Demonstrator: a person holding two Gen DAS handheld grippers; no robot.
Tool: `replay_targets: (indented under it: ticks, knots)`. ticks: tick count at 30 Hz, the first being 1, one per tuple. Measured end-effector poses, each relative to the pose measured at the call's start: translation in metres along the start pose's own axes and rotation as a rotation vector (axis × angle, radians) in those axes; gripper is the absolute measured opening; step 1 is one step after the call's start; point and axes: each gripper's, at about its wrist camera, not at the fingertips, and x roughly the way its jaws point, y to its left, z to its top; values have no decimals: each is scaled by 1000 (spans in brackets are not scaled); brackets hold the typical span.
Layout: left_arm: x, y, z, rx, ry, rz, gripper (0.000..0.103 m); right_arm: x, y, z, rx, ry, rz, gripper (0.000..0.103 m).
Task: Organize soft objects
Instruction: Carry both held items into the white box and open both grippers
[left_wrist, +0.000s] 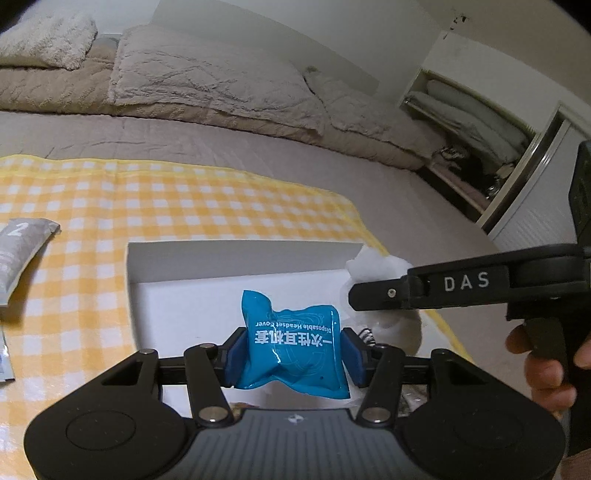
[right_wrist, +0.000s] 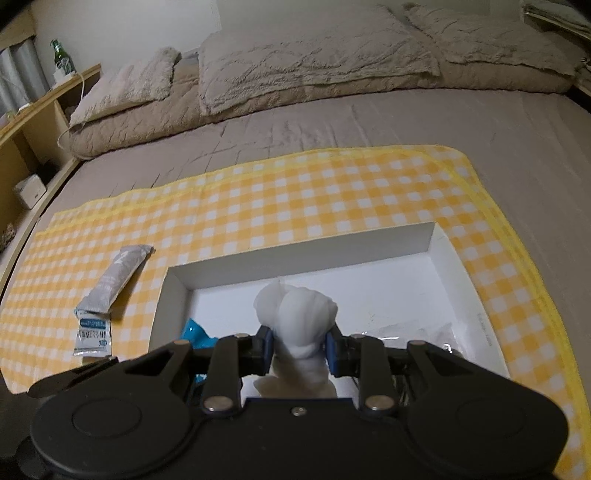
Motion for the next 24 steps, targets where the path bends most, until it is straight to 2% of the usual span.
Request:
replay_targets:
  ticks: [4, 9, 16, 20, 22, 24]
  knots:
    - [0, 6, -1, 9, 2, 17, 54, 8, 6, -1, -24, 21, 9, 30]
    - [2, 9, -2, 17, 8, 30, 55, 15, 13, -2, -47, 42, 0, 47]
    - [7, 10, -1, 46, 8, 41, 56, 18, 7, -2, -5, 64, -16, 51]
    - [12, 8, -2, 53, 40, 24, 64, 20, 4, -4, 10, 73, -22, 51]
    - [14, 8, -5, 54, 51, 54, 77, 20, 2, -3, 18, 77, -25, 51]
    - [15, 8, -8, 62, 66, 78, 83, 20, 1, -4, 26, 81, -27, 53]
